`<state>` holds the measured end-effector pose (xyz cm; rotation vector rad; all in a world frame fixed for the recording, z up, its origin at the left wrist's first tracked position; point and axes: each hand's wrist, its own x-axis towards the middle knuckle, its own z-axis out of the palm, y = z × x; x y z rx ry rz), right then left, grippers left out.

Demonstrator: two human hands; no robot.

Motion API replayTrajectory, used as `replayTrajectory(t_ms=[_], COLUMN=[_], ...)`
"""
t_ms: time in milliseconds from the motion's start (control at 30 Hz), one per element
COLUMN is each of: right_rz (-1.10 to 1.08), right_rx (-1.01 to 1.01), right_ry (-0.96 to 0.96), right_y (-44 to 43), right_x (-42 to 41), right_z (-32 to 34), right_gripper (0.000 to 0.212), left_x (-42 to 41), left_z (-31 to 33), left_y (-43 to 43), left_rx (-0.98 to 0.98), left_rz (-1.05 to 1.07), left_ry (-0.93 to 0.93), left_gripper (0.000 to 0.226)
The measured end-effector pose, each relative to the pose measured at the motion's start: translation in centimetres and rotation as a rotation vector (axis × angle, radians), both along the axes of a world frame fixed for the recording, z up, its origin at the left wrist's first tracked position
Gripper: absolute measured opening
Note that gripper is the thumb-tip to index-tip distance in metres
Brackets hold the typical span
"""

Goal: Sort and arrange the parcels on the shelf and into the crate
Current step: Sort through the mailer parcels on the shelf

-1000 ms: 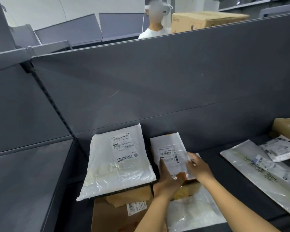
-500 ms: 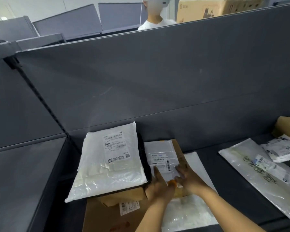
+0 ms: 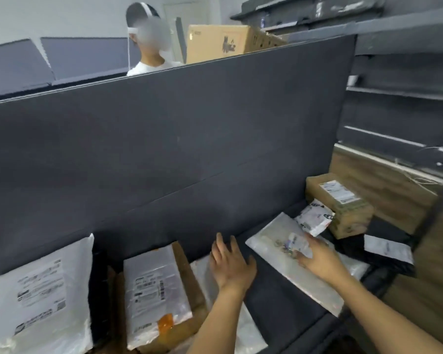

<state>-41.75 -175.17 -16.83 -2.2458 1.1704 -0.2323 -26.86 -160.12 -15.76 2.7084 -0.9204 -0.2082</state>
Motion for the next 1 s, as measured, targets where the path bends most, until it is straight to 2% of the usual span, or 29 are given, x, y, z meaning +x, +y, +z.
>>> replayTrajectory(t_ms=[100,200,367,533,733,1000], right_rz=[-0.213,-0.404,-0.486,-0.522,-0.517,-0.443], right_rx=[0.092,0.129,0.203,0.274,0.468,0.623], right_ry=[-0.022,-0.061,-0.152,-0.137,-0.295,-0.369], right_y=[-4.4,-6.4,-7.4,-8.3,-11.4,-15.8], right_x=[-7.0,-12.5,-15.9,-13.7,-7.2,0.8], right_z=[0.6,0.4,-1.2,-3.6,-5.4,-8.5], right_gripper=[0.08,0.08,0.08,0.076,0.04,0.033], left_x=[-2.8,-5.1,-7.0,-6.8,-4.5,-1.5], left_z=[0.2,0.2,-0.5,-1.9,-4.7,-9.1], left_y=[-5.0,-9.0,-13.6,-16.7,-19.7,-23.4], left_rx=[-0.002,-0.015,0.024,0.073,0.107,0.083], left_rz=[-0.113,-0.216,-0.297,-0.341,-0.369,-0.407], left_ry=[-0.009,-0.012,0.025,0.049,0.069,0.177], left_gripper=[0.077,0.077,0.079,0.077,0.076,0.073])
